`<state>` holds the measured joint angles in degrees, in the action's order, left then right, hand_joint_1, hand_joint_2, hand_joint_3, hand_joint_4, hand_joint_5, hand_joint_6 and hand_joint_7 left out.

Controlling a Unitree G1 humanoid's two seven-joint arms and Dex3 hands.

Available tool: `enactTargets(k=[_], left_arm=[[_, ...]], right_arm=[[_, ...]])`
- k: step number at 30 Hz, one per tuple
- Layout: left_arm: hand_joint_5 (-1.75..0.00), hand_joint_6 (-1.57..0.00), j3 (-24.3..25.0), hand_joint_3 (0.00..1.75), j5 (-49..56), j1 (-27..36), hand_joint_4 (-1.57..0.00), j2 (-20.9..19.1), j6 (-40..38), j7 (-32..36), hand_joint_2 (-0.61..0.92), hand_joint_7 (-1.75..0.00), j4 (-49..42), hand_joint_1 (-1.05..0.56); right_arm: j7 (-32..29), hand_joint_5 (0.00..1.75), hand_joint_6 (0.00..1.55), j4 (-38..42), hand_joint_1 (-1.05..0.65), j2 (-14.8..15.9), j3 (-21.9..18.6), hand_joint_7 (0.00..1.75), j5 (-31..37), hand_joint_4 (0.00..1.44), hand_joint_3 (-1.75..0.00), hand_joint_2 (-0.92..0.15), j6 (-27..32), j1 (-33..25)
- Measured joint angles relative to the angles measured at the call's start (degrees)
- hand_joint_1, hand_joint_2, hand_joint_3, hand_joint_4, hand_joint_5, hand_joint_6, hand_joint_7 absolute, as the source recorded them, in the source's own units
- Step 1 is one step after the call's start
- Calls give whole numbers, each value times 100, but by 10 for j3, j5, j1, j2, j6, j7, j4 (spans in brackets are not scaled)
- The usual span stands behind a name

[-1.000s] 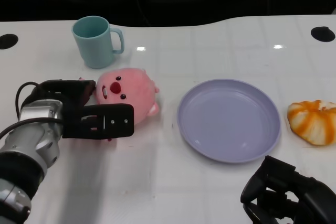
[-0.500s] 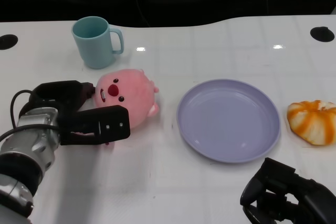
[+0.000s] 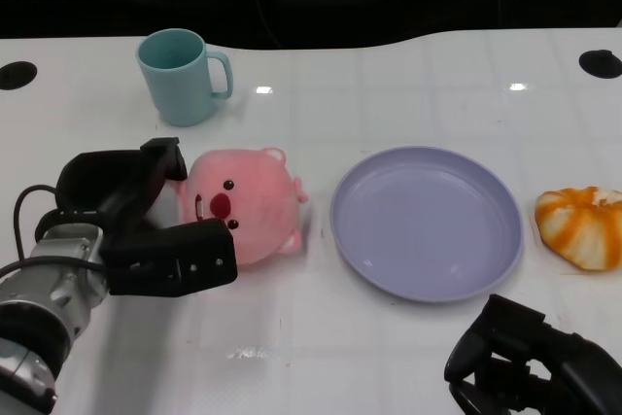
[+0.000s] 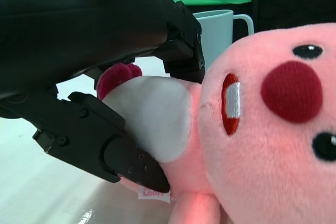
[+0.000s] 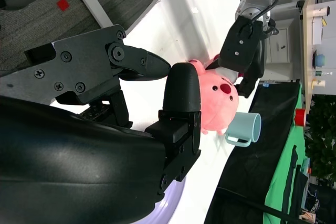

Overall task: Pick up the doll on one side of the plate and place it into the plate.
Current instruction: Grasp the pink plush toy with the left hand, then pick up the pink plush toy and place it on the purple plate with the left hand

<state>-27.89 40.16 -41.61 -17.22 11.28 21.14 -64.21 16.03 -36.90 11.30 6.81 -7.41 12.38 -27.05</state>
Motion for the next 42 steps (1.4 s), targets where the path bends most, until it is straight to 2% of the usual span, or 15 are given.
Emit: enactTargets(k=[1,2,3,9,15,20,24,32,35,38,42], left_arm=[[-175,-68,5,45,-5,2,-89,0,1,0,76,-175,4,-16],[-175,-69,10,56,-10,6,-90,0,1,0,71,-175,8,-16],[-175,-71,16,75,-21,10,-90,1,1,-1,61,-175,14,-16],[-175,-73,49,112,-59,46,-91,2,1,-17,47,-175,74,-15],[-175,-76,83,124,-88,81,-92,-1,-18,-57,43,-175,189,-14],[-175,-76,100,123,-93,97,-93,1,-58,-92,44,-175,280,-14],[-175,-75,101,121,-93,104,-94,17,-91,-104,43,-175,331,-15],[-175,-80,97,143,-93,97,-98,49,-96,-128,31,-175,365,-18],[-175,-78,90,141,-90,76,-98,67,-91,-128,30,-175,356,-19],[-175,-83,80,133,-86,47,-96,86,-98,-133,32,-160,341,-18],[-175,-79,66,133,-81,9,-97,113,-105,-141,35,-173,303,-18]], right_arm=[[1,175,42,2,-24,0,0,166,0,64,-62,-87,-1,1],[3,175,42,3,-24,0,-1,166,0,64,-62,-87,-2,2],[4,175,41,5,-25,0,-2,166,0,64,-62,-86,-3,3],[4,175,41,7,-25,0,-4,167,-3,64,-62,-86,-2,4],[4,175,41,7,-24,0,-4,167,-5,65,-63,-86,-3,1],[5,175,41,7,-22,0,-3,168,-9,65,-64,-86,-3,1],[4,175,41,7,-23,1,-2,168,-8,64,-64,-85,-5,1],[5,175,40,6,-22,1,-2,168,-11,64,-65,-86,-7,-3],[7,175,40,6,-23,1,-2,169,-11,64,-65,-86,-7,-4],[7,175,40,5,-23,1,-1,169,-11,64,-65,-86,-7,-5],[4,175,40,1,-23,1,1,169,-8,64,-65,-86,-7,-8]])
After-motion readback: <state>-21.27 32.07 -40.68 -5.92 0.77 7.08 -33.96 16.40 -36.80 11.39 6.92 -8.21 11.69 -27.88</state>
